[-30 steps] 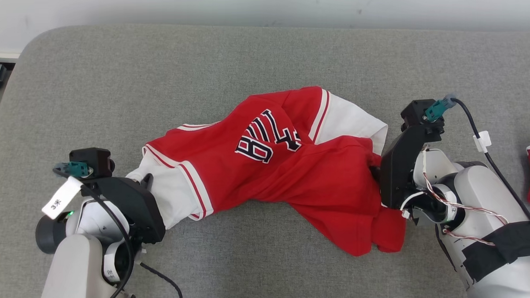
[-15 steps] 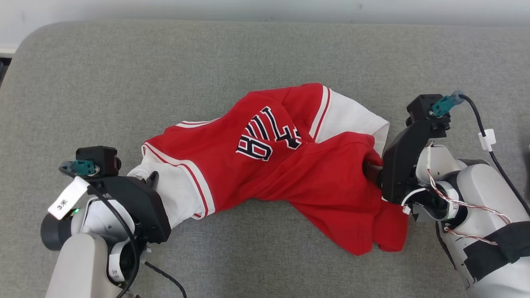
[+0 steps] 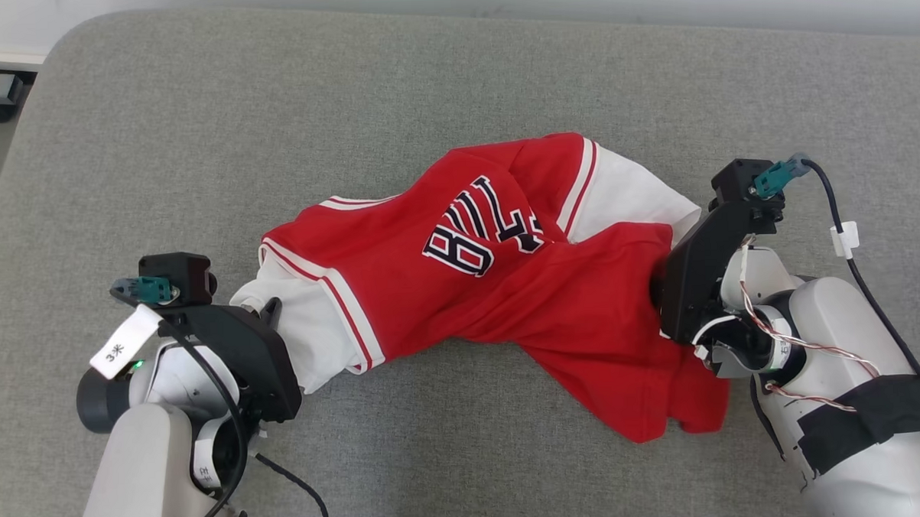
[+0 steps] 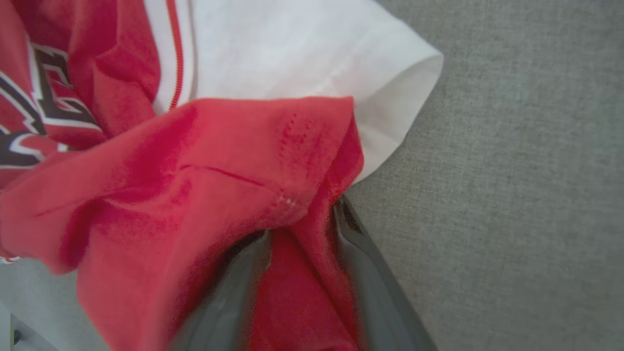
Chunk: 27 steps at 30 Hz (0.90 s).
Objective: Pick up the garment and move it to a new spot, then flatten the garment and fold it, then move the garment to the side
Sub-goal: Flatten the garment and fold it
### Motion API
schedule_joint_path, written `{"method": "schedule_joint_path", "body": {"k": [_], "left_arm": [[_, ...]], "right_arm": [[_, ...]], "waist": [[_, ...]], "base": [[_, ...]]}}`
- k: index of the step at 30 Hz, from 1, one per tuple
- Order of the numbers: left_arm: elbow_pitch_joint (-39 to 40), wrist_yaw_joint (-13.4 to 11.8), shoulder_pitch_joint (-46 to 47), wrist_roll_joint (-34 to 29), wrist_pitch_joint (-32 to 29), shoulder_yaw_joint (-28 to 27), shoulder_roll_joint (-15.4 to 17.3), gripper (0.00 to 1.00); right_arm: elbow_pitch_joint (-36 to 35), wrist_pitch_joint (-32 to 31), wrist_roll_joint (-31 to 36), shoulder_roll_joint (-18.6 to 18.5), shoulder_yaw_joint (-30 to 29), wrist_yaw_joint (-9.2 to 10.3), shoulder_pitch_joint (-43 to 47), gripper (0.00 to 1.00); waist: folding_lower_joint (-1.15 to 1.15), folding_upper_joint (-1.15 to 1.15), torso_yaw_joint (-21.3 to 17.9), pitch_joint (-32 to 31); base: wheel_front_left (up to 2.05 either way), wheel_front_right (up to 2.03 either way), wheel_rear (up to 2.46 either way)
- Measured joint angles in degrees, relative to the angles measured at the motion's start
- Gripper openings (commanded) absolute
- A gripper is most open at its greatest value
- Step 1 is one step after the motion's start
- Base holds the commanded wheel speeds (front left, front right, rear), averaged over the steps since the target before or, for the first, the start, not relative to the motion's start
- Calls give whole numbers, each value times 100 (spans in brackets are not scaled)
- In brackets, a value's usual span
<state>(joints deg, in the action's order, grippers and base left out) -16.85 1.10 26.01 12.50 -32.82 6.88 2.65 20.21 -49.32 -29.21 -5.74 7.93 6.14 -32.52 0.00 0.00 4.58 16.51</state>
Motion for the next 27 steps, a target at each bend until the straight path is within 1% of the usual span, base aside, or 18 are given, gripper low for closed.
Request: {"method": "schedule_joint_path", "body": {"k": [1, 6, 9, 12, 15, 19, 21, 24, 27], "left_arm": [[-5, 0, 1, 0, 1, 3, -1, 0], [-31, 0, 7, 7, 26, 0, -2, 0], [45, -37, 49, 8, 245, -67, -14, 0], [182, -135, 302, 25, 614, -224, -31, 0], [333, -238, 629, 57, 1043, -364, -45, 0], [364, -315, 882, 126, 1614, -469, -67, 0], [374, -345, 1009, 167, 1894, -471, -78, 0], [426, -256, 1118, 190, 2223, -376, -77, 0], [275, -169, 1033, 191, 2356, -177, -86, 0]], "right_arm": [[10, 1, -1, 7, 8, 0, -1, 0], [55, 151, -1, 29, 31, 0, -51, 0], [9, 328, -1, 35, -14, 1, -217, 0], [-78, 619, 23, 27, -100, 1, -373, 0], [-168, 948, 180, -13, -177, 19, -617, 0], [-202, 1570, 563, -176, -194, 40, -974, 0], [-200, 1891, 643, -191, -227, 41, -1104, 0], [-208, 2296, 833, -238, -192, 41, -1173, 0], [-172, 2474, 968, -352, -86, -10, -1053, 0]], "waist": [[0, 0, 5, 0], [0, 0, 18, -10], [0, 0, 13, -46], [0, 0, 5, -99], [0, 0, -14, -177], [0, 0, -65, -300], [0, 0, -98, -365], [0, 0, -151, -471], [0, 0, -208, -570]], "base": [[0, 0, 0], [0, 0, 0], [0, 0, 0], [0, 0, 0], [0, 0, 0], [0, 0, 0], [0, 0, 0], [0, 0, 0], [0, 0, 0]]}}
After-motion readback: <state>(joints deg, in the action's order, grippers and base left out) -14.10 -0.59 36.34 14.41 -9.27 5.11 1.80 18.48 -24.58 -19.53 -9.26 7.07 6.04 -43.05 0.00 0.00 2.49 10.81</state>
